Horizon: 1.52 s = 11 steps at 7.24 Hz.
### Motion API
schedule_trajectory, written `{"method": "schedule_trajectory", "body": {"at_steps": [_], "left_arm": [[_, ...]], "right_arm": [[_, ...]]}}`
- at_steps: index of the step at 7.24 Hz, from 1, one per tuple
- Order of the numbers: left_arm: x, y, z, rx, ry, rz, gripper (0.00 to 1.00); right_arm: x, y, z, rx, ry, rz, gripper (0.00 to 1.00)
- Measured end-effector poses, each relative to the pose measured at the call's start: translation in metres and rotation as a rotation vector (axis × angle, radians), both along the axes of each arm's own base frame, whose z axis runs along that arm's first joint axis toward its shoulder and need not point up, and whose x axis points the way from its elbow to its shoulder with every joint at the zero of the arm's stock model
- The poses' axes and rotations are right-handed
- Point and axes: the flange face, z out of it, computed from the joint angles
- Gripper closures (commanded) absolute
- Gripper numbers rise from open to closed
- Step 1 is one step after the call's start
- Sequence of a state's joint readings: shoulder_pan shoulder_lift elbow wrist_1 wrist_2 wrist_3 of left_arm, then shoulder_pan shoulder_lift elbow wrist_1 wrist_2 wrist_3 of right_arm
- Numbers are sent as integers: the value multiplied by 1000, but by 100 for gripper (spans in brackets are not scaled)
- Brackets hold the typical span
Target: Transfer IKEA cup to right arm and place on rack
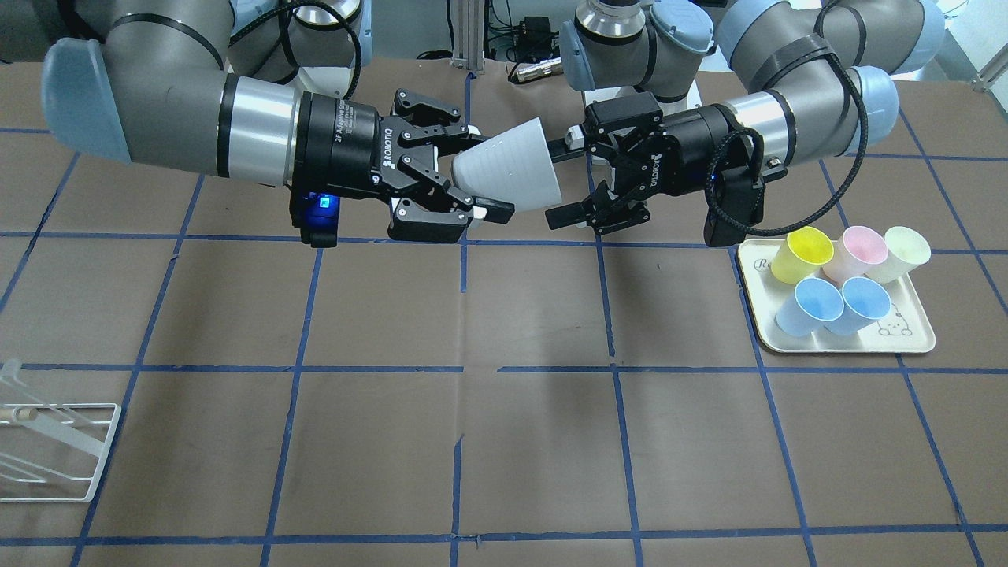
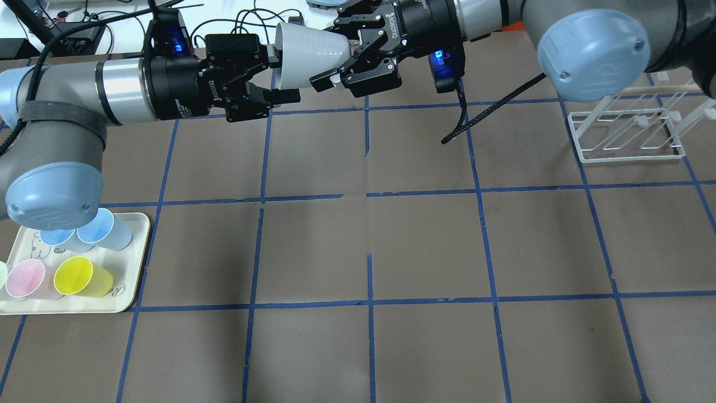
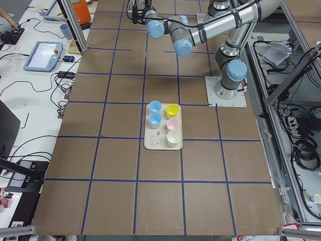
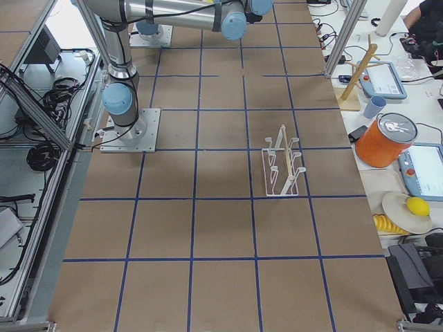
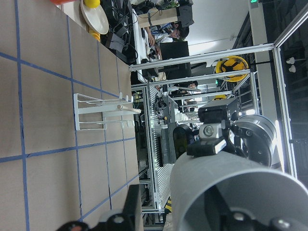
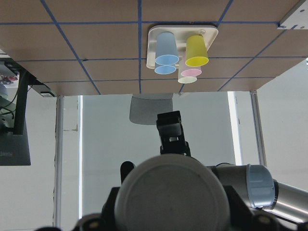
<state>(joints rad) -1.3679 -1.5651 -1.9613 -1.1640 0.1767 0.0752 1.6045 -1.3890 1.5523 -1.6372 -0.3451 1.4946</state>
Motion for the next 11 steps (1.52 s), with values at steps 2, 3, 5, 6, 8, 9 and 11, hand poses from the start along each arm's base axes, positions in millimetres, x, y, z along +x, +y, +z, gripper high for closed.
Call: {"method": "schedule_trajectory", "body": {"at_steps": [2,3,5,6,8,9,11], "left_arm": [[2,2,8,74,-4,22,0],[4,4,9,105,-73,39,0],[17,3,8,154,-370,104,0],[27,2,7,174,-521,137,0],[51,-6,4,241,-819,184,0],[62,-12,14,279,-940,191,0],[72,-13,43,366,-1187,159,0]], "right_arm": [[-25,-8,-10,5,85,-30,100],[-35,-10,-15,-1,163,-33,100],[-62,-14,-24,-17,317,-42,100],[-77,-14,-28,-54,404,-28,100],[-105,-13,-37,-132,596,46,100],[-115,-12,-41,-141,696,74,100],[-138,-10,-47,-151,926,139,100]]}}
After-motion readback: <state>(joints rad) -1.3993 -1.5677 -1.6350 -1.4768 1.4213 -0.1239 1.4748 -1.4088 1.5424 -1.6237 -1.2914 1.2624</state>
